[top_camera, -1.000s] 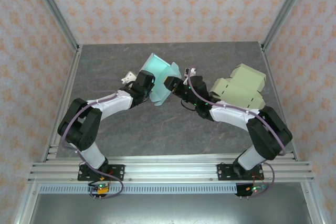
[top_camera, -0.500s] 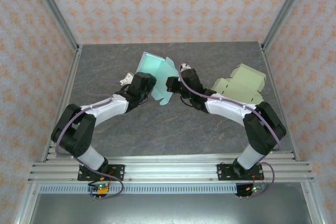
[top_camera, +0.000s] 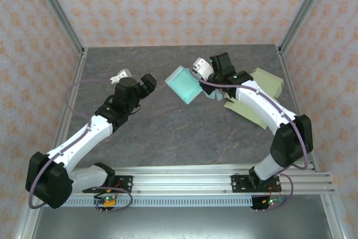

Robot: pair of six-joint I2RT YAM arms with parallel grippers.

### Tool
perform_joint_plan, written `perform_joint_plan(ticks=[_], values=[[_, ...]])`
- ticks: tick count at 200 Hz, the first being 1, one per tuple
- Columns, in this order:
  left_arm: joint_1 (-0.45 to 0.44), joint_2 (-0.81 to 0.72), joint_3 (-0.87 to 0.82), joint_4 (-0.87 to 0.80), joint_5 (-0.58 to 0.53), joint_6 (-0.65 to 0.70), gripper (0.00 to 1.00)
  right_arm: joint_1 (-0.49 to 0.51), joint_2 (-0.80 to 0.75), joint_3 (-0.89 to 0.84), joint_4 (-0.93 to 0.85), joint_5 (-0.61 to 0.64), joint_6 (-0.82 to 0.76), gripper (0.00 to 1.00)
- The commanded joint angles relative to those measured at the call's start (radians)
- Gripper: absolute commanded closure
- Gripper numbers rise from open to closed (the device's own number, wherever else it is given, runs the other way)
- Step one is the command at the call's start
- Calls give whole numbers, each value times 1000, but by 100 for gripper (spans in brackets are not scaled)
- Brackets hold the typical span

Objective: Fold the paper box

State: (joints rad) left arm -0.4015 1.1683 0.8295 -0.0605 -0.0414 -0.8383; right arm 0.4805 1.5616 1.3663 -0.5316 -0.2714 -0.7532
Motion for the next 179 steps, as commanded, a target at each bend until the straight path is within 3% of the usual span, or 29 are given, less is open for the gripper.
perform_joint_plan(ticks=[1,25,40,72,90,100,118,152,179], values=[[35,56,25,-71,96,200,5,6,-27,69,-250,-22,-393,95],[48,110,3,14,246,229,5,7,8,119,-314,-31,-570,93],[58,136,-42,106,318,159,5,15,54,173,-349,-37,-621,90],[108,176,-107,133,291,6,6,95,162,243,-338,11,-650,88],[144,186,-129,142,281,-20,6,139,255,318,-363,30,-595,82],[160,183,-120,112,269,-10,6,158,300,362,-366,49,-550,70],[179,165,-94,46,241,41,6,175,330,389,-312,40,-465,59],[182,105,-47,-42,232,155,7,122,199,302,-118,-75,-217,50],[182,66,-11,-143,293,278,7,-31,39,135,95,-245,65,41]])
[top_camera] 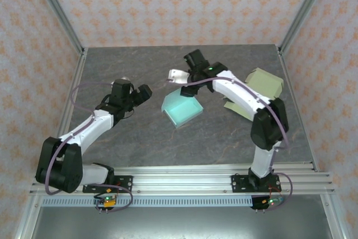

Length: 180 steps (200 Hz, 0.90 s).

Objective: Fold the paper box

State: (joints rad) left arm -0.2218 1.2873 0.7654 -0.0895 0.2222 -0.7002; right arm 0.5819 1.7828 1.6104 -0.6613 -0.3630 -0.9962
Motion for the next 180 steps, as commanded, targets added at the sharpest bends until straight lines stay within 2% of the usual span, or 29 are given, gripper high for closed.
perform_joint_plan(ticks=[1,17,32,44,90,139,150,180], values=[[2,-53,53,-119,33,144,7,-138,-189,-117,236,-157,322,41],[-3,-83,59,-170,104,221,7,-231,-267,-253,375,-200,458,33],[-23,-116,55,-192,172,276,8,-301,-296,-334,394,-322,452,30],[-55,-142,51,-203,180,314,8,-333,-281,-358,370,-400,424,30],[-191,-114,79,-225,47,406,8,-343,-75,-267,253,-601,233,33],[-241,-21,147,-220,-55,385,9,-313,90,-97,134,-615,145,34],[-244,0,157,-208,-61,380,12,-307,113,-81,134,-631,141,35],[-255,73,201,-210,-26,348,33,-284,163,-33,110,-638,142,45]])
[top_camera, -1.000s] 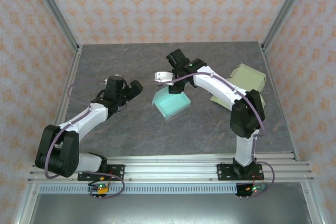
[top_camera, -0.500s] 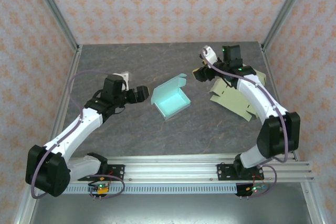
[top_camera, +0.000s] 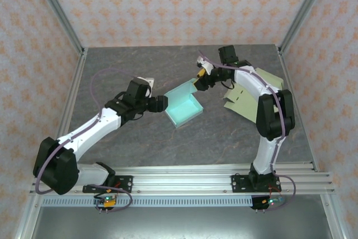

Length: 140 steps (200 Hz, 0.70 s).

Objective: Fold the paper box

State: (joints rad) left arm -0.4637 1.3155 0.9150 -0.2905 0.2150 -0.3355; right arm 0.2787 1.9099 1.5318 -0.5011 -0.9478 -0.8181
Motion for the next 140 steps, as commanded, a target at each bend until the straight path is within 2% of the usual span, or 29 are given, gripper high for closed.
perform_joint_plan(ticks=[1,52,82,108,140], values=[[-15,46,52,-9,-19,-17,33,20,36,46,-51,-54,-37,46],[-26,87,82,-45,-72,-29,54,56,37,17,-87,1,-27,65],[-28,122,103,-72,-70,-30,68,66,6,-34,-38,62,60,83],[-28,141,133,-101,-113,-53,78,107,-78,-157,182,200,302,96],[-28,161,170,-107,-209,-69,88,222,-195,-336,474,487,544,96]])
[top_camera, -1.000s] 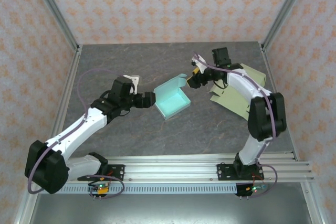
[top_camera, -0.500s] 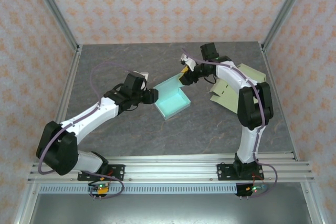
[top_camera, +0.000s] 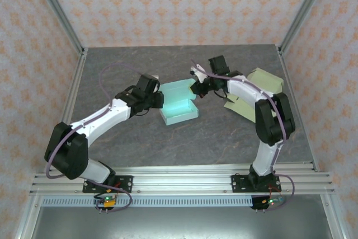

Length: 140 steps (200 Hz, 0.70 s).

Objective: Fold the paper box

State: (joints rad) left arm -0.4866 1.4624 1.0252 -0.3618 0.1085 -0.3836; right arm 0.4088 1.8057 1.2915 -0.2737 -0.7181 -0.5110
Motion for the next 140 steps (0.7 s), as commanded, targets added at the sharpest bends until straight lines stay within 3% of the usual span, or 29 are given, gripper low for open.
perform_joint_plan(ticks=[1,28,72,102,140], values=[[-4,15,61,-35,-106,-22,89,96,-93,-101,255,265,241,96],[-3,51,95,2,-146,-69,96,197,-139,-204,439,486,356,96],[1,132,141,70,-156,-145,97,294,-118,-243,564,789,486,92],[-1,154,75,186,-167,-224,98,340,-102,-279,638,887,596,84],[-13,152,-40,359,-216,-252,98,346,-95,-347,724,914,687,74]])
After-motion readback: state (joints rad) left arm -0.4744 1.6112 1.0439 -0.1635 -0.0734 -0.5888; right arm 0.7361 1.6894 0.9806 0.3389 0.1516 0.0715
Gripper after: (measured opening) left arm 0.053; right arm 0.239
